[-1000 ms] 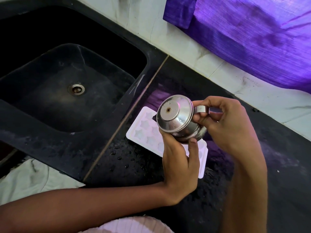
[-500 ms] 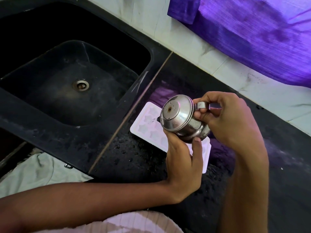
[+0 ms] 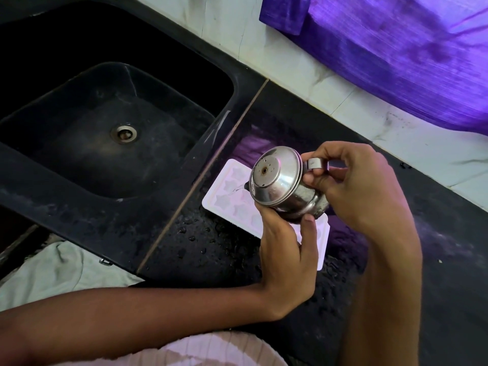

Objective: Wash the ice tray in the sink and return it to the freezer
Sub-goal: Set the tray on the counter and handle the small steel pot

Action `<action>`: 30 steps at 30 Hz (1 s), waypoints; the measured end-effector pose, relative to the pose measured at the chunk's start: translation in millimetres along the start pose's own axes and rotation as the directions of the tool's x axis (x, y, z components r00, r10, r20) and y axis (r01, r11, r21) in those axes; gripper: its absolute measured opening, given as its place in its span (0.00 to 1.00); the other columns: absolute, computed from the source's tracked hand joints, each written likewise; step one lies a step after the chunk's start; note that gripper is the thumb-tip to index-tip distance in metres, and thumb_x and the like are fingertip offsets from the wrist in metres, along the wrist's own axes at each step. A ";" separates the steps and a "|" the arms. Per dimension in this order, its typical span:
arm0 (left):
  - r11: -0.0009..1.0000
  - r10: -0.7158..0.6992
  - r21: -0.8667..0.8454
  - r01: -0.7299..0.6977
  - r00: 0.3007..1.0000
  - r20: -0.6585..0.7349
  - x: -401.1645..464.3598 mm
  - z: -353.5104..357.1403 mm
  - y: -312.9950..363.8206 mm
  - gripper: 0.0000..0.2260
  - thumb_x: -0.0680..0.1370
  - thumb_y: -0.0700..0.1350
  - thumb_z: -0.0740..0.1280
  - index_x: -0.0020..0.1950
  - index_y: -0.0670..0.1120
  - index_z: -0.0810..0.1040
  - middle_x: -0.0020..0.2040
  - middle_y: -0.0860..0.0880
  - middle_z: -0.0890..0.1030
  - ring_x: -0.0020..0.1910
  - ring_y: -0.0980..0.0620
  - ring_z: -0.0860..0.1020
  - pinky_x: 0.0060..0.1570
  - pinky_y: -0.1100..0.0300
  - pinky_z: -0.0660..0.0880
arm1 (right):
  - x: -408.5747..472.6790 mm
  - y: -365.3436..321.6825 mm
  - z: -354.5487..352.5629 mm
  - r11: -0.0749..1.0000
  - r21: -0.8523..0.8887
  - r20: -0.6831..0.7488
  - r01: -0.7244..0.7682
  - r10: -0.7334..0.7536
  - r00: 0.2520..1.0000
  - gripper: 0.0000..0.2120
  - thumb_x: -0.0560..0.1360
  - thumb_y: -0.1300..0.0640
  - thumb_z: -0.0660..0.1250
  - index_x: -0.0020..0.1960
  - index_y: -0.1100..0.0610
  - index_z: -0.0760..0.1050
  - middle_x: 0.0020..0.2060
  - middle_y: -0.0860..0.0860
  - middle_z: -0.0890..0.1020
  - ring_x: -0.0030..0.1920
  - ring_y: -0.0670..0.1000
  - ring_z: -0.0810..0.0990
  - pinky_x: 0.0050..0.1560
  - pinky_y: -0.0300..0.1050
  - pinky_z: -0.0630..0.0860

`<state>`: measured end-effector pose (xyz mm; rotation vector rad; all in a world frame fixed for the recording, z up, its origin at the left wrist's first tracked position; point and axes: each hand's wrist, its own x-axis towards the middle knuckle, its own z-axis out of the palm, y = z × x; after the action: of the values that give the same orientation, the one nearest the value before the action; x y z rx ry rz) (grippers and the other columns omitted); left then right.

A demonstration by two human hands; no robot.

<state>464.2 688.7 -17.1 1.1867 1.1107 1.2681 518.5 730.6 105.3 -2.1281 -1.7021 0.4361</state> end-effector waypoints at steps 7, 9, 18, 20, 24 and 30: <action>1.000 0.010 -0.009 -0.010 1.000 0.001 1.1 -0.4 -0.4 0.31 0.77 0.52 0.59 0.76 0.45 0.50 0.71 0.46 0.70 0.68 0.51 0.71 0.64 0.50 0.70 | -0.5 0.5 -0.3 1.000 0.025 -0.016 0.008 -0.007 1.000 0.12 0.71 0.61 0.71 0.36 0.46 0.75 0.44 0.43 0.83 0.48 0.45 0.80 0.51 0.48 0.78; 1.000 0.018 -0.002 -0.018 1.000 -0.001 1.8 -0.6 -0.6 0.32 0.77 0.52 0.59 0.77 0.46 0.49 0.72 0.46 0.69 0.69 0.50 0.70 0.65 0.49 0.69 | -0.3 2.0 -0.5 0.999 0.049 -0.013 0.002 -0.002 1.000 0.09 0.71 0.62 0.71 0.38 0.49 0.77 0.44 0.42 0.83 0.48 0.44 0.80 0.51 0.46 0.78; 0.997 0.081 -0.006 -0.081 0.996 -0.028 7.7 -1.2 5.8 0.34 0.78 0.49 0.60 0.78 0.48 0.44 0.76 0.46 0.60 0.75 0.50 0.62 0.71 0.47 0.63 | 3.1 20.5 -2.6 0.981 0.194 -0.005 0.006 -0.005 1.000 0.09 0.71 0.67 0.70 0.36 0.56 0.77 0.44 0.40 0.83 0.46 0.46 0.82 0.49 0.37 0.78; 0.995 0.095 -0.003 -0.095 0.995 -0.024 9.6 -1.4 7.2 0.33 0.78 0.50 0.60 0.77 0.52 0.43 0.77 0.46 0.60 0.75 0.50 0.62 0.71 0.46 0.63 | 3.6 24.0 -2.4 0.972 0.235 -0.011 0.011 -0.008 1.000 0.16 0.71 0.68 0.70 0.31 0.52 0.73 0.44 0.41 0.84 0.45 0.47 0.83 0.48 0.36 0.79; 0.992 0.122 0.029 -0.121 0.992 -0.037 15.3 -0.1 9.5 0.35 0.78 0.49 0.60 0.76 0.58 0.40 0.77 0.47 0.58 0.75 0.52 0.60 0.71 0.47 0.63 | 7.5 32.1 -0.6 0.950 0.312 -0.019 0.010 -0.004 1.000 0.15 0.71 0.69 0.69 0.31 0.53 0.73 0.43 0.39 0.84 0.43 0.43 0.83 0.44 0.32 0.78; 0.998 0.065 0.008 -0.066 0.998 0.007 33.2 7.4 5.8 0.35 0.77 0.54 0.61 0.78 0.52 0.46 0.75 0.47 0.63 0.73 0.49 0.65 0.69 0.45 0.65 | 20.4 51.2 4.7 0.845 0.535 -0.034 0.000 0.021 0.999 0.11 0.71 0.74 0.66 0.33 0.66 0.70 0.43 0.38 0.84 0.37 0.40 0.82 0.35 0.31 0.76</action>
<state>471.6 721.5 -9.2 1.2419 1.0808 1.3092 564.8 741.0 76.8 -1.7186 -1.3396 0.7676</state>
